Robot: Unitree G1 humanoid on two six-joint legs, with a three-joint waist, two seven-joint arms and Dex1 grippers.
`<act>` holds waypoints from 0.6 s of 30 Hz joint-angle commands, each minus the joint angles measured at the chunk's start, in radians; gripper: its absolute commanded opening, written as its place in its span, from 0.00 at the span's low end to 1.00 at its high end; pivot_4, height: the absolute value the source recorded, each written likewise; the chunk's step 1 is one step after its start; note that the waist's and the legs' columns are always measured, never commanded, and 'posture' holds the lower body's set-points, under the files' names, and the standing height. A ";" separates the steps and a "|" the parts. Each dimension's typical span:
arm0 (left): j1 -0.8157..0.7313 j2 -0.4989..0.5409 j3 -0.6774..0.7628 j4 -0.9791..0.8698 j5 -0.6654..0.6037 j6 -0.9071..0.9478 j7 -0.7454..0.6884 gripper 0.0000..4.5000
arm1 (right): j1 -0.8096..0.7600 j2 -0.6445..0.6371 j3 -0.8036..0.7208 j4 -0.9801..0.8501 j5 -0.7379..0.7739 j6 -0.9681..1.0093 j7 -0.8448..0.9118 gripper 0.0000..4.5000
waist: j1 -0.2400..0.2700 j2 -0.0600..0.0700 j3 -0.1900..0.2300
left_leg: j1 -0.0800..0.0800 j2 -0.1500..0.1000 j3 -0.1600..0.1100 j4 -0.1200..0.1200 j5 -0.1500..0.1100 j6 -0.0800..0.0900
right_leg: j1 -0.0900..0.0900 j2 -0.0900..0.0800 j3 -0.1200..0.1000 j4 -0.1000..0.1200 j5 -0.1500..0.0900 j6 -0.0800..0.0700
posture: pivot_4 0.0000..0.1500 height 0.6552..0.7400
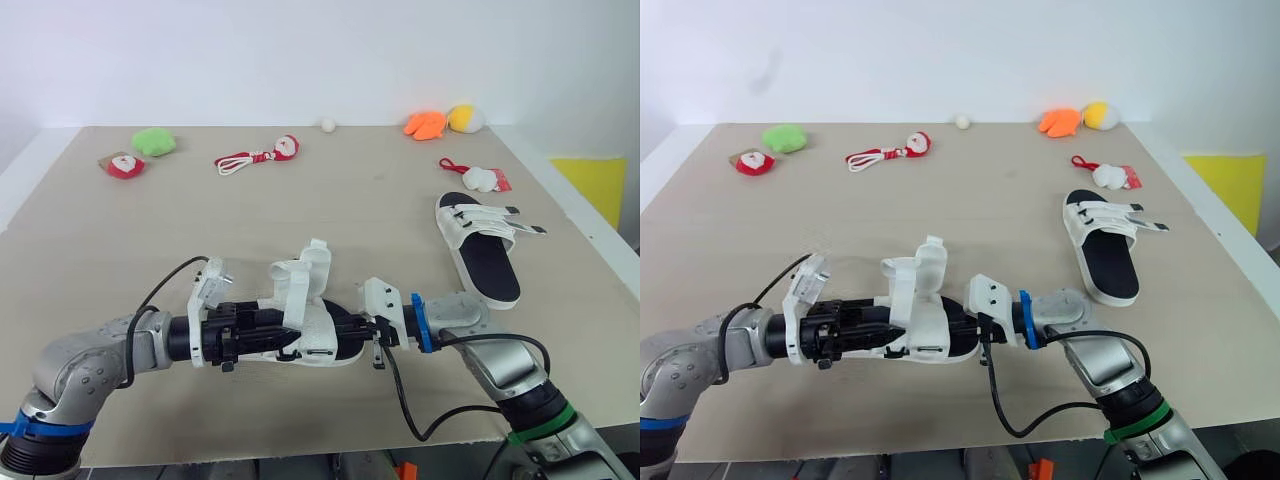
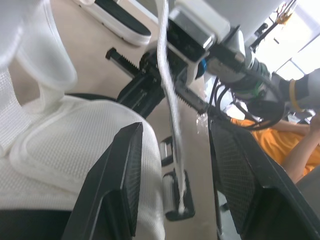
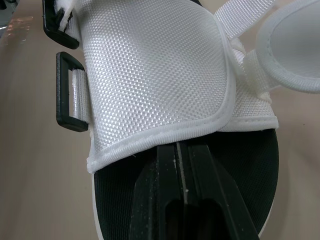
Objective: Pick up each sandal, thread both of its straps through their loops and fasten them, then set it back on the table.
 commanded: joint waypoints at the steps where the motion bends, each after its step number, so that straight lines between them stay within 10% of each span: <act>1: -0.027 -0.010 0.017 0.006 -0.016 0.002 0.007 0.49 | 0.020 -0.003 0.024 0.048 -0.038 0.029 -0.015 0.00 | 0.000 0.000 0.000 | 0.000 0.000 0.000 0.000 0.000 0.000 | 0.000 0.000 0.000 0.000 0.000 0.000 | 1.00 1.00; 12: -0.101 -0.039 -0.021 0.036 -0.001 0.024 -0.007 0.49 | 0.019 0.001 0.023 0.047 -0.038 0.031 -0.019 0.00 | 0.000 0.000 0.000 | 0.000 0.000 0.000 0.000 0.000 0.000 | 0.000 0.001 0.000 0.000 0.000 0.000 | 1.00 1.00; 18: -0.089 -0.034 -0.028 0.032 0.021 0.015 -0.014 0.01 | 0.024 0.000 0.022 0.041 -0.037 0.035 -0.023 0.00 | 0.000 0.000 0.000 | 0.000 0.000 0.000 0.000 0.000 0.000 | 0.000 0.001 0.000 0.000 0.001 0.000 | 1.00 1.00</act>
